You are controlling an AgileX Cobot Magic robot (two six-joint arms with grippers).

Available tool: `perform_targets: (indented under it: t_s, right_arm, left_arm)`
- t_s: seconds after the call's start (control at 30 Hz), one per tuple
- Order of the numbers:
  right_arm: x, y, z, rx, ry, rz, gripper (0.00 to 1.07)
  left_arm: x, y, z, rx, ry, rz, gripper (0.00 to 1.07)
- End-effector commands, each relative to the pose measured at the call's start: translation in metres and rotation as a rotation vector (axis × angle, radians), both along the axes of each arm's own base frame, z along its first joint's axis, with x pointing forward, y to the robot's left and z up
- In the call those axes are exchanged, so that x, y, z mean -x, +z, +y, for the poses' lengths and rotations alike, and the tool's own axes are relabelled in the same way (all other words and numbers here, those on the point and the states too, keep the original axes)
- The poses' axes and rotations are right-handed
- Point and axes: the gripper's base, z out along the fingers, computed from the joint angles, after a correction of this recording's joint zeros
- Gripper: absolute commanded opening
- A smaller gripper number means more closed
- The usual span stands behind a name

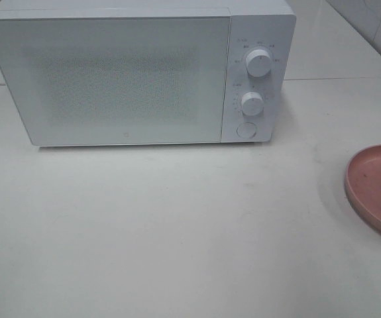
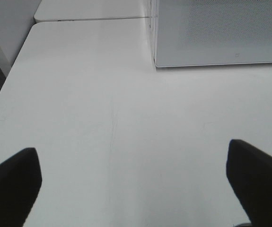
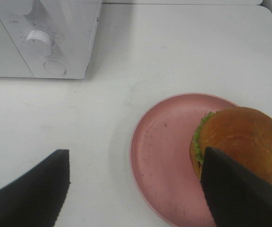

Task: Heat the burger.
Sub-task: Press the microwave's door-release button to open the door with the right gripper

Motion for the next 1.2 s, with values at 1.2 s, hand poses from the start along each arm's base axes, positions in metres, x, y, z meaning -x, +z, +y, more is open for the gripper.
perform_targets:
  t_s: [1.2]
  right_arm:
    - [-0.074,-0.057,0.05,-0.088,0.131,-0.308,0.76]
  left_arm:
    - [0.002,0.0,0.0,0.007,-0.003,-0.035,1.0]
